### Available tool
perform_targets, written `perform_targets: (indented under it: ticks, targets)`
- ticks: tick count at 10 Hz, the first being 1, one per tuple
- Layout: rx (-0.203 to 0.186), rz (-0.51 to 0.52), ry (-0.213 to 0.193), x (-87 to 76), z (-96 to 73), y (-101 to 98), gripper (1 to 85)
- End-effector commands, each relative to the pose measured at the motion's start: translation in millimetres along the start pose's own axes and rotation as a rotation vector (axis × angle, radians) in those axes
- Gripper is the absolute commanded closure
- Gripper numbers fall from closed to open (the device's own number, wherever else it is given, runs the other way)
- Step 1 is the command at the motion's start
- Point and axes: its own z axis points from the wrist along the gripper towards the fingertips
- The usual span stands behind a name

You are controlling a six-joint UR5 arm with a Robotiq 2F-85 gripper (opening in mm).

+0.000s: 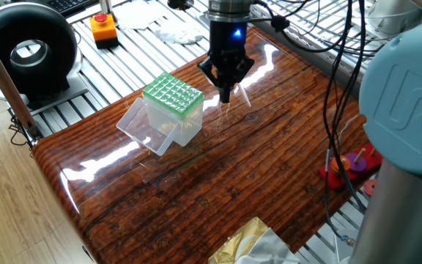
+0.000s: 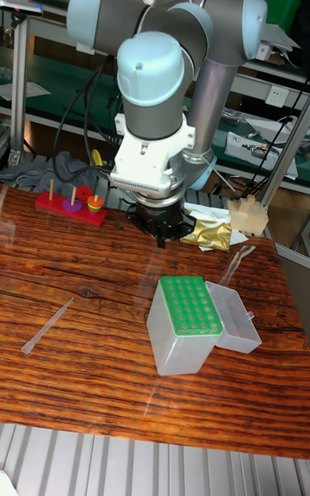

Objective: Insert a large pipette tip into the holder for large pipette tips

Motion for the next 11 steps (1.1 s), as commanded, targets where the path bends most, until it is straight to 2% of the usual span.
perform_targets:
  ticks: [1,2,3,4,5,7,9,11]
  targets:
    - [-0.049,0.014,-0.023,-5.8,-1.8,12.7,84.7]
    - [-0.050,0.021,-0.048,-12.1,-2.0,12.8,84.7]
    - [-0.083,0.036,-0.068,-17.6,-2.9,21.3,84.7]
    - [-0.081,0.039,-0.075,-19.5,-3.0,20.7,84.7]
    - [-0.061,0.038,-0.079,-20.5,-2.7,15.3,84.7]
    - [-0.034,0.024,-0.068,-17.4,-2.2,8.5,84.7]
    - [-0.058,0.017,-0.045,-12.5,-4.8,13.7,84.7]
    - [-0.035,0.016,-0.032,-16.9,-16.6,3.2,84.7]
